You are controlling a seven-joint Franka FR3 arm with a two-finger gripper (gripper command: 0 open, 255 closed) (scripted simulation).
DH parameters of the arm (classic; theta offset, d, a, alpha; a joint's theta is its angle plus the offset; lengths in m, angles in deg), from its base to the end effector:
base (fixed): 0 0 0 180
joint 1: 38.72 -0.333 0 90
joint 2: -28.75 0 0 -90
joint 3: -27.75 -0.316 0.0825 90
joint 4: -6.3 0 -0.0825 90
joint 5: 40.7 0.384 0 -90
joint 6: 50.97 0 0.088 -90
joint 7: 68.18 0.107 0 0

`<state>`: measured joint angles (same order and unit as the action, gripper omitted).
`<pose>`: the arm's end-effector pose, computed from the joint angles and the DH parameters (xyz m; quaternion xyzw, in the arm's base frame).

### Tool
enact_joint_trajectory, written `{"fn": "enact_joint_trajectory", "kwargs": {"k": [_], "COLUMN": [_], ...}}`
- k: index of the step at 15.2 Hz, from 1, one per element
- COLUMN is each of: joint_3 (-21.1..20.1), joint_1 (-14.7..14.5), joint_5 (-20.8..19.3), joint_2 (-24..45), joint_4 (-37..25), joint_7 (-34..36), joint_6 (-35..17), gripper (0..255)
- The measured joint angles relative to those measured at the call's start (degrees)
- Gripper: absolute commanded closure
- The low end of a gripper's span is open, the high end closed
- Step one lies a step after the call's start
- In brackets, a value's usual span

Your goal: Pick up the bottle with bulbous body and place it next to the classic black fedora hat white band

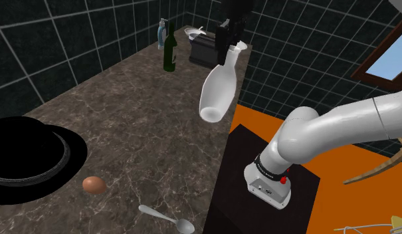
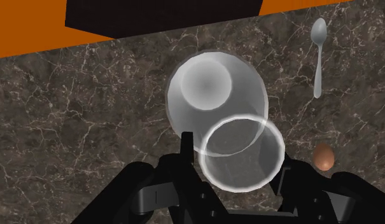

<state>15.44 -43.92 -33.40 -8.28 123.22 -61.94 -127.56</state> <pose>0.2979 0.1412 0.6643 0.9956 0.0874 -0.0341 0.0083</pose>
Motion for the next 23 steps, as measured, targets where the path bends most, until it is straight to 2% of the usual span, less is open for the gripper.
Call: {"fn": "enact_joint_trajectory", "kwargs": {"k": [16,23], "joint_3": [0.1,-6.1], "joint_1": [0.6,0.0], "joint_5": [-0.9,0.5], "joint_2": [6.7,13.5], "joint_4": [-18.0,-20.4], "joint_7": [1.1,7.9], "joint_6": [11.4,6.4], "gripper": [255,255]}}
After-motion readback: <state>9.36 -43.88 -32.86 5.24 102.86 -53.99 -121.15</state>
